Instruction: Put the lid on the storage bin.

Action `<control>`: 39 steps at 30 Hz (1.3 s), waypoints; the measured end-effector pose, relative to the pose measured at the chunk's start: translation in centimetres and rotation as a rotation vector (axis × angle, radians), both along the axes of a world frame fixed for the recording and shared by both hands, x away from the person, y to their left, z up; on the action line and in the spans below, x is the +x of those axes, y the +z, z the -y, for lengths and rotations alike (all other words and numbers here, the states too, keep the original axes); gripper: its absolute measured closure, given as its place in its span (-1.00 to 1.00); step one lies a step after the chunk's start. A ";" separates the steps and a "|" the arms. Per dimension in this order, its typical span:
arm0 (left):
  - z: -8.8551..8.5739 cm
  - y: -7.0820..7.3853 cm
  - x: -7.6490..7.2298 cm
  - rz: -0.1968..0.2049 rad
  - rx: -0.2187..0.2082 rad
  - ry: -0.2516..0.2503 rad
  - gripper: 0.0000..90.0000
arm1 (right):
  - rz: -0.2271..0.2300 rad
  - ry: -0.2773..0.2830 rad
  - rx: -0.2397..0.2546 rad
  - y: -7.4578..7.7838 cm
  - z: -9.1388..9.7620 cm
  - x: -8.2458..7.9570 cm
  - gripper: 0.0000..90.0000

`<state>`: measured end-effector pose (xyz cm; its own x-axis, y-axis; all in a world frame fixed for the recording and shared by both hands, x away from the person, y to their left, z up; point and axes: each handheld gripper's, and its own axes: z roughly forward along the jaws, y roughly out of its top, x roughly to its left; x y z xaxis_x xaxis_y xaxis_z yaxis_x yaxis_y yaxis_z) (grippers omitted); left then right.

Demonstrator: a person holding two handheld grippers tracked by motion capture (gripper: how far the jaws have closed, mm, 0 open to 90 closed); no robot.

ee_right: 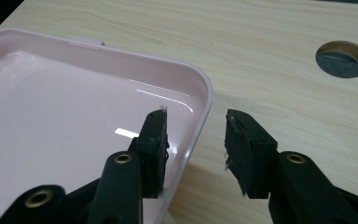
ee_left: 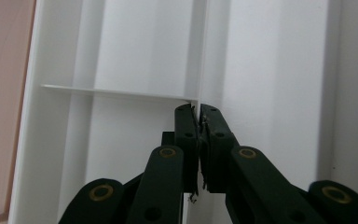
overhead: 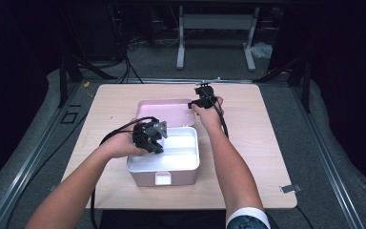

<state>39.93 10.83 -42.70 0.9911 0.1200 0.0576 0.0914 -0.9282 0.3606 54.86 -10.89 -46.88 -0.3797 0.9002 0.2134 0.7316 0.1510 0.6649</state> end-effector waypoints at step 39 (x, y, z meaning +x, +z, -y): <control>0.2 0.1 0.2 0.011 0.012 -0.028 0.91 | 0.019 -0.080 0.065 0.9 2.1 -0.3 0.45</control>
<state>40.14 10.60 -42.63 0.9933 0.0919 0.0702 0.0617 -0.9347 0.3502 54.54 -13.04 -45.98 -0.3118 0.9122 0.2656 0.7269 0.0490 0.6850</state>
